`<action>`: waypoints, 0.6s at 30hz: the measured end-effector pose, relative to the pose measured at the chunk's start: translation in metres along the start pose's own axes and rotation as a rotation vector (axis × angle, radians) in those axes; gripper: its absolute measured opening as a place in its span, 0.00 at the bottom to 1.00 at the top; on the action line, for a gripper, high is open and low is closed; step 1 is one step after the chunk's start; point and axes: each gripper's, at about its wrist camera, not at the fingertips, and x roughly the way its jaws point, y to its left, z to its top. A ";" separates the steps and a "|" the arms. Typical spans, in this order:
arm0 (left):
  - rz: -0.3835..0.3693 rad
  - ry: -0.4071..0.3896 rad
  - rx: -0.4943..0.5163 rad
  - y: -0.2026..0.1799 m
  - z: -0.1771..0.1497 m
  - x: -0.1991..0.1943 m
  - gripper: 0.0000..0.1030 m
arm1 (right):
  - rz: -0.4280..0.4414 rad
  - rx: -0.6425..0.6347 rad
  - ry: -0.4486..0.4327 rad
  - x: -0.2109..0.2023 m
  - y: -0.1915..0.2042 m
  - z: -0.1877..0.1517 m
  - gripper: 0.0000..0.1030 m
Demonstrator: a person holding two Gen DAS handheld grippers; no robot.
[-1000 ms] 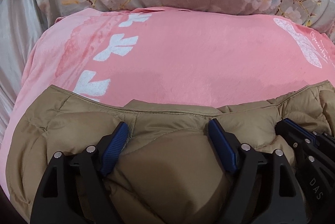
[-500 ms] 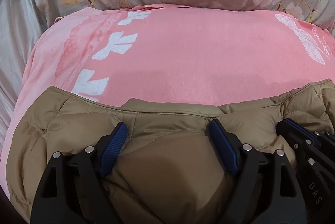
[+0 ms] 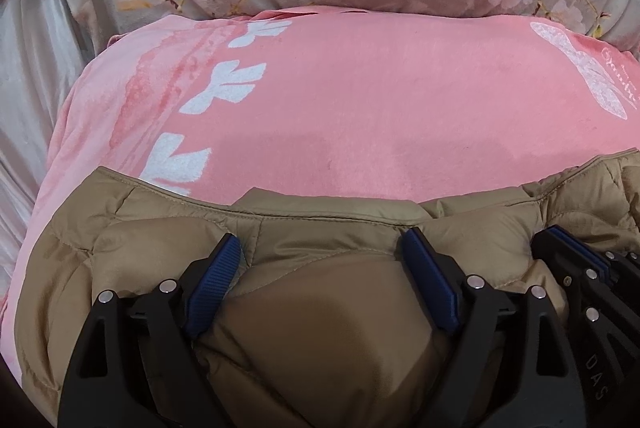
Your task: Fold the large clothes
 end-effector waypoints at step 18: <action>0.030 -0.019 -0.114 0.032 -0.083 -0.095 0.91 | 0.026 -0.077 -0.193 -0.100 0.033 -0.083 0.12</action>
